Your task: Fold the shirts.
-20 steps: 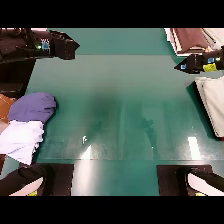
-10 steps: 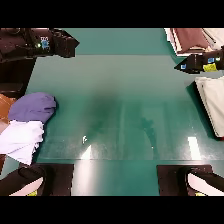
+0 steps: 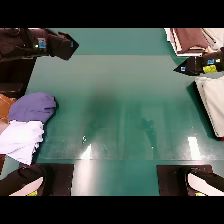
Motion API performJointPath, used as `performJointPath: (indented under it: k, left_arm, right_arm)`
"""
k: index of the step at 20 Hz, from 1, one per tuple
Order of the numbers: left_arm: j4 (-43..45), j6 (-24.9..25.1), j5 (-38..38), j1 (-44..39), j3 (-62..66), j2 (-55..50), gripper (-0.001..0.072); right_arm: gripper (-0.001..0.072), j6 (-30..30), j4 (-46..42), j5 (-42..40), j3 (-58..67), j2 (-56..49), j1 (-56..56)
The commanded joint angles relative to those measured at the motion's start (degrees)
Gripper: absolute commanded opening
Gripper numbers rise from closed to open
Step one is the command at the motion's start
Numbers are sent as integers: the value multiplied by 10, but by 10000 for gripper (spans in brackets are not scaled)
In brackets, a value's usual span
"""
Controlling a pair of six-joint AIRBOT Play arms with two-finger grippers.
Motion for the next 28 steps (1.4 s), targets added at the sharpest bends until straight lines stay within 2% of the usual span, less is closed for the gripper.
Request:
performJointPath:
  k: [1, 4, 8, 12, 16, 17, 18, 19, 22, 25, 28]
  left_arm:
    - [151, -46, -107, 66, -11, -11, 611]
    - [154, -46, -120, 159, -97, -17, 612]
    - [153, -46, -50, 237, -264, -17, 612]
    - [153, -67, 36, 276, -374, -17, 612]
    - [152, -71, 39, 283, -386, -17, 608]
    - [151, -76, 31, 283, -384, -17, 460]
    - [151, -74, 23, 283, -381, -17, 200]
    - [150, -74, 17, 283, -377, -17, 33]
    - [142, -73, -23, 282, -329, -7, 25]
    - [101, -51, -51, 276, -224, 47, 24]
    - [92, -24, -92, 204, -78, 106, 23]
  right_arm:
    - [19, 0, 0, 5, 0, 0, 0]
    - [19, 0, 0, 5, 0, 0, 0]
    - [19, 0, 0, 3, 0, 0, 0]
    - [18, 0, 0, 2, 0, 0, 0]
    - [19, 0, 0, -20, 0, 0, 0]
    - [18, 0, 0, -24, 0, 0, 0]
    - [19, 0, 0, -26, 0, 0, 0]
    - [19, 0, 0, -26, 0, 0, 0]
    - [18, 0, 2, -27, 0, 2, 0]
    - [18, 0, 5, -24, 22, 14, 0]
    - [19, 0, 5, -22, 96, 19, 0]
